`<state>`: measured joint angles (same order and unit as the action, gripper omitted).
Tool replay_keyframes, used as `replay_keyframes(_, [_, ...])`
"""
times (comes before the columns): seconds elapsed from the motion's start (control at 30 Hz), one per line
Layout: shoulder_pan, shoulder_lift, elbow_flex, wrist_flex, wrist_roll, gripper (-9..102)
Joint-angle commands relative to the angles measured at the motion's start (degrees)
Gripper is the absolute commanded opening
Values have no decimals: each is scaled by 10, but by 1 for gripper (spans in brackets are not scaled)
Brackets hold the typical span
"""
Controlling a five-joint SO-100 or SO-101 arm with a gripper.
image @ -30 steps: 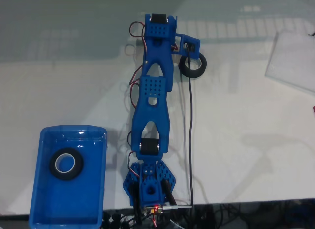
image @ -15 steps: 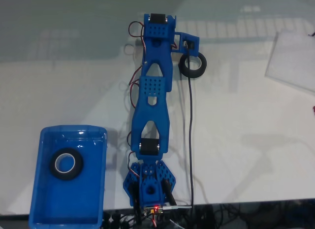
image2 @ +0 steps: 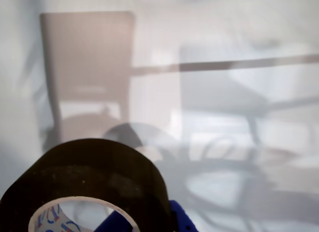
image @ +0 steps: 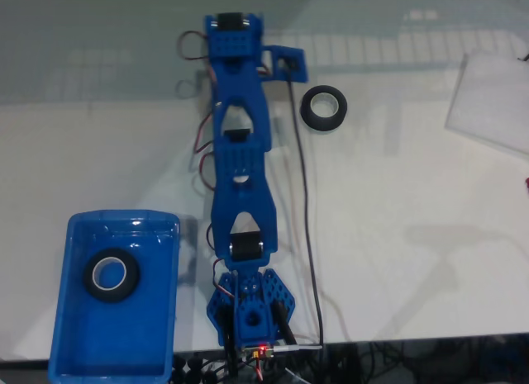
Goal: Grasp all tape and put them in the bin.
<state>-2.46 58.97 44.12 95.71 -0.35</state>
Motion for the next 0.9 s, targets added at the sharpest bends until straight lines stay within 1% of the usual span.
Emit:
replay_keyframes(0.0, [-72, 183, 113, 11, -76, 0])
replay_keyframes(0.17, [-194, 374, 289, 11, -180, 0])
replay_keyframes(0.37, [-370, 560, 451, 7, -255, 0])
replay_keyframes(0.63, [-592, 732, 581, -4, -277, 0])
replay_keyframes(0.87, [-695, 802, 670, -1, -319, 0])
